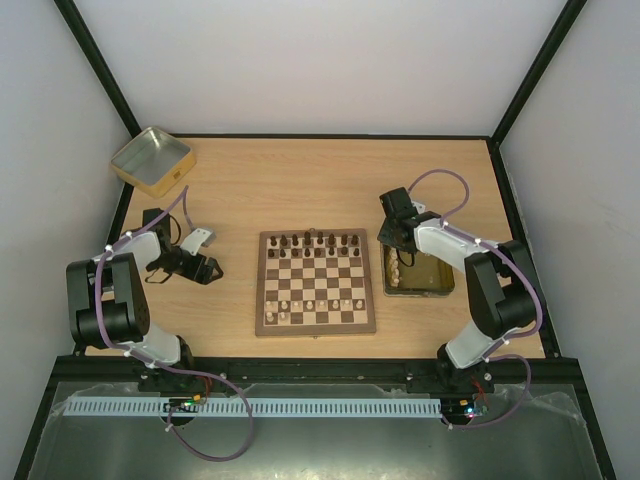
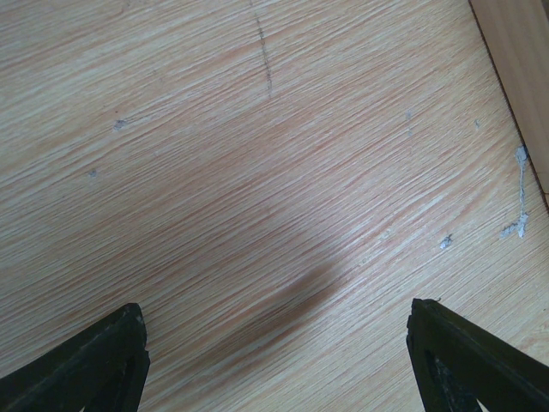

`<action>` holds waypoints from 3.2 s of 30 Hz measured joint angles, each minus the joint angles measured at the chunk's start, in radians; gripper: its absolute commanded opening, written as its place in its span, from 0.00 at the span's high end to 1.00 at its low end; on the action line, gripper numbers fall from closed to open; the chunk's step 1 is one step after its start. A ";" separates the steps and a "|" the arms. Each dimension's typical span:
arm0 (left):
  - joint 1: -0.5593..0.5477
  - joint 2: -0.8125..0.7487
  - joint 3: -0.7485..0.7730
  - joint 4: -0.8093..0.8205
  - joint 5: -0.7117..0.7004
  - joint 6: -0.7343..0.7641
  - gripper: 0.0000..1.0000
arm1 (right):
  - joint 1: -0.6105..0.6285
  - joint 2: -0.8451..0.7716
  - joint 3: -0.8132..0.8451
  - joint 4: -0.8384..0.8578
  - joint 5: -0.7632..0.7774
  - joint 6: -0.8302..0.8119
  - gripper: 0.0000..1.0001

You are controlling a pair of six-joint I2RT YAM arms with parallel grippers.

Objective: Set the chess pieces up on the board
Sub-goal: Pick up the chess piece from the storage box, then place the chess piece on the chessboard.

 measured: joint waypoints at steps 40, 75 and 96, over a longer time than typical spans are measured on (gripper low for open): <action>0.000 0.000 0.000 0.000 0.000 0.000 0.17 | -0.004 -0.153 0.018 -0.110 0.099 -0.045 0.93; -0.011 -0.014 -0.009 0.010 -0.022 -0.010 0.17 | 1.025 -0.099 0.111 -0.280 0.135 0.417 0.93; -0.011 -0.020 -0.015 0.016 -0.026 -0.010 0.17 | 1.040 0.041 0.195 -0.235 0.154 0.428 0.92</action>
